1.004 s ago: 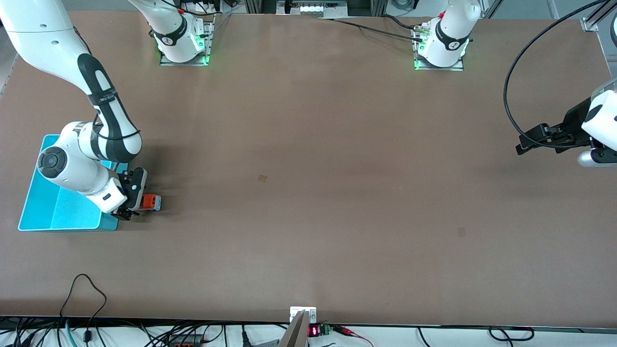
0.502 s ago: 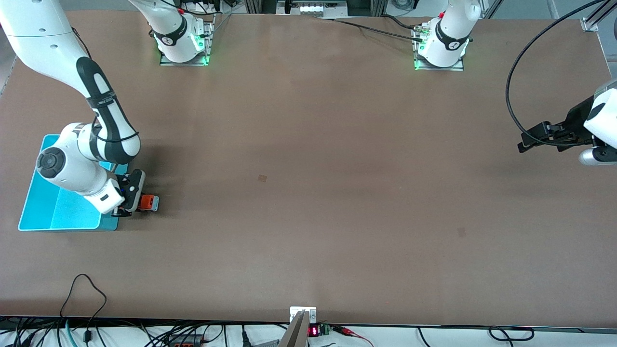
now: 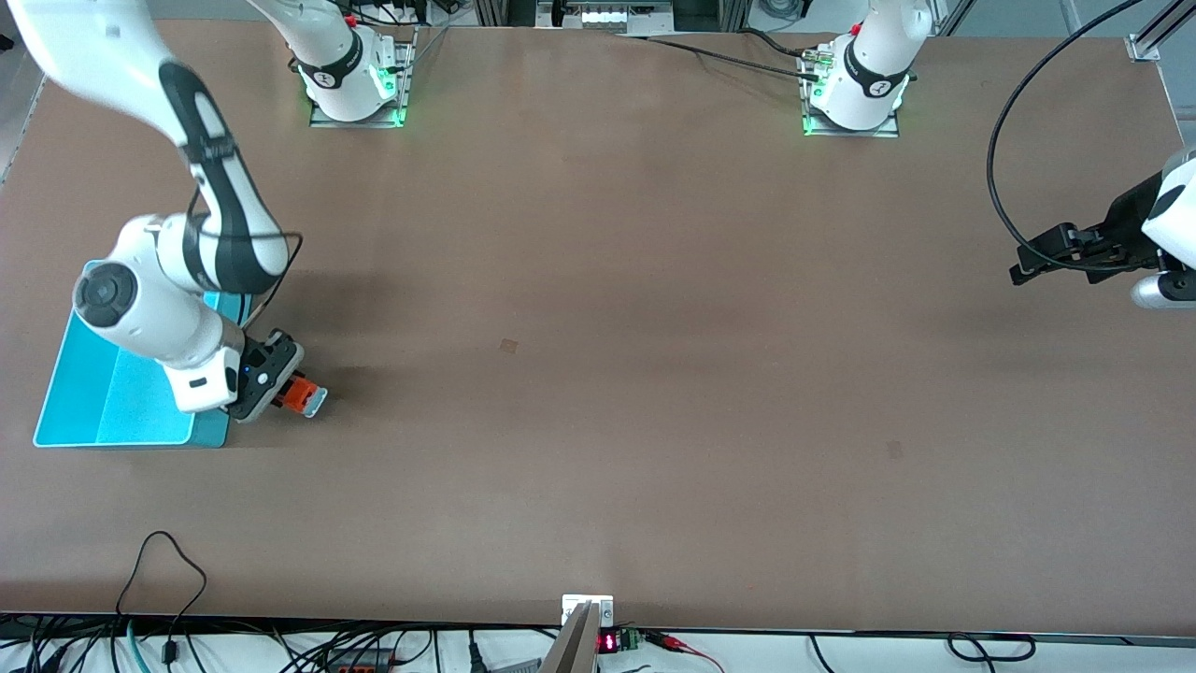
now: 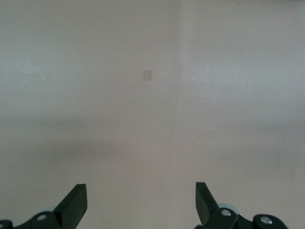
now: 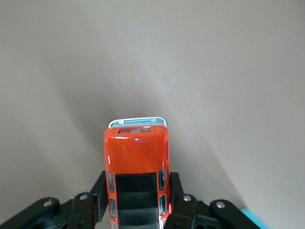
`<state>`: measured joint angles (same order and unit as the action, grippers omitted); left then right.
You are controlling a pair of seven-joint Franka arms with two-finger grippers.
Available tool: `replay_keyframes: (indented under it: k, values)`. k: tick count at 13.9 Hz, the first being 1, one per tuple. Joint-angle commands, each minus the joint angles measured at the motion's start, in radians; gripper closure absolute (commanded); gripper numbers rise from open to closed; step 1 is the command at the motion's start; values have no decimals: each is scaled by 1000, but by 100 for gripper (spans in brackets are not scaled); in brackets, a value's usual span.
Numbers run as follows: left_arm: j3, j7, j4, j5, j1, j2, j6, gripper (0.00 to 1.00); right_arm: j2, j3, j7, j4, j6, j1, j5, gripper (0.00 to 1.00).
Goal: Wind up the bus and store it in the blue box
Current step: 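Lift the bus with the right gripper and move it into the blue box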
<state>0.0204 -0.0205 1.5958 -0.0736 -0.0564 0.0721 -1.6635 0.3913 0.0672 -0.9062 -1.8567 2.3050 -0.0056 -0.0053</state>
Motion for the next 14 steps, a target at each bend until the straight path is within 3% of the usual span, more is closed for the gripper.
replay_keyframes:
  k: [1, 3, 5, 9, 14]
  values:
    - [9, 14, 3, 24, -3, -17, 25, 0, -130, -3, 186, -21, -131, -16, -5, 93]
    - [7, 16, 1, 26, -3, -15, 18, 0, -175, -4, 350, -33, -176, -71, -25, 95]
    - [9, 14, 0, 44, -3, -15, 16, 0, -203, -24, 381, -50, -197, -106, -22, 98]
    - [9, 13, 1, 69, -2, -14, -1, 0, -157, -206, 391, -64, -196, -116, -27, 100]
    - [9, 11, 1, 67, -2, -14, -10, 0, -25, -309, 380, -65, -133, -116, -24, 100]
